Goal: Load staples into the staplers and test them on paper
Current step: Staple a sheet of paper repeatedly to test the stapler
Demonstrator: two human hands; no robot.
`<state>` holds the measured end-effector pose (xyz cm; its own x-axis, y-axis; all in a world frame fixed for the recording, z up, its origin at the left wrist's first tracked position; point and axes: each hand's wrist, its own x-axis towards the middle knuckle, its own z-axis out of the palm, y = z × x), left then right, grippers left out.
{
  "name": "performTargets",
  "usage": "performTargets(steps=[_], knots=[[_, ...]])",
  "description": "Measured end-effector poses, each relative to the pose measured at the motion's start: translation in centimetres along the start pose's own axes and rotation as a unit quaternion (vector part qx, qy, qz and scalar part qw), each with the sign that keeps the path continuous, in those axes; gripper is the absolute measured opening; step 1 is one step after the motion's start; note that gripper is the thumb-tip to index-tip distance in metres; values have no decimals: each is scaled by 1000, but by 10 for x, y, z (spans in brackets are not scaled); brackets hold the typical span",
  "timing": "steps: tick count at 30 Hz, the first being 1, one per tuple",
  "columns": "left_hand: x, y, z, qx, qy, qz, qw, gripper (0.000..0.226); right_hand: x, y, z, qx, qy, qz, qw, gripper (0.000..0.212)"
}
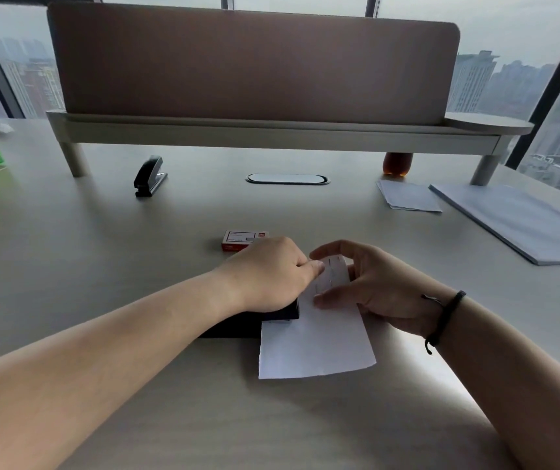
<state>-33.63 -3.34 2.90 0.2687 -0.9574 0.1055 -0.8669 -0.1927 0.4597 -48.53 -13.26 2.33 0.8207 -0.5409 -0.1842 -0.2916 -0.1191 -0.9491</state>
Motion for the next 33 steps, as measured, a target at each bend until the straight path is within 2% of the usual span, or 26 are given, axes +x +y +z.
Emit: performTargets(steps=[10, 16, 20, 23, 26, 29, 33], knots=[[-1, 7, 4, 49, 12, -11, 999, 61, -1, 0, 1, 8, 12, 2, 1000, 56], [-1, 7, 9, 149, 17, -21, 989, 41, -2, -2, 0, 42, -4, 27, 999, 48], [-4, 7, 15, 210, 32, 35, 977, 15, -1, -3, -3, 71, -45, 52, 995, 50], [-2, 5, 14, 195, 22, 16, 980, 11, 0, -2, -5, 74, -61, 55, 994, 52], [-1, 4, 14, 177, 22, 14, 984, 19, 0, 3, 0, 70, -74, 34, 994, 56], [1, 2, 15, 160, 37, 16, 986, 24, 1, 6, 6, 41, -38, 11, 998, 64], [-2, 2, 13, 107, 47, 4, 993, 27, 1, 6, 13, -12, 1, -23, 1000, 61]])
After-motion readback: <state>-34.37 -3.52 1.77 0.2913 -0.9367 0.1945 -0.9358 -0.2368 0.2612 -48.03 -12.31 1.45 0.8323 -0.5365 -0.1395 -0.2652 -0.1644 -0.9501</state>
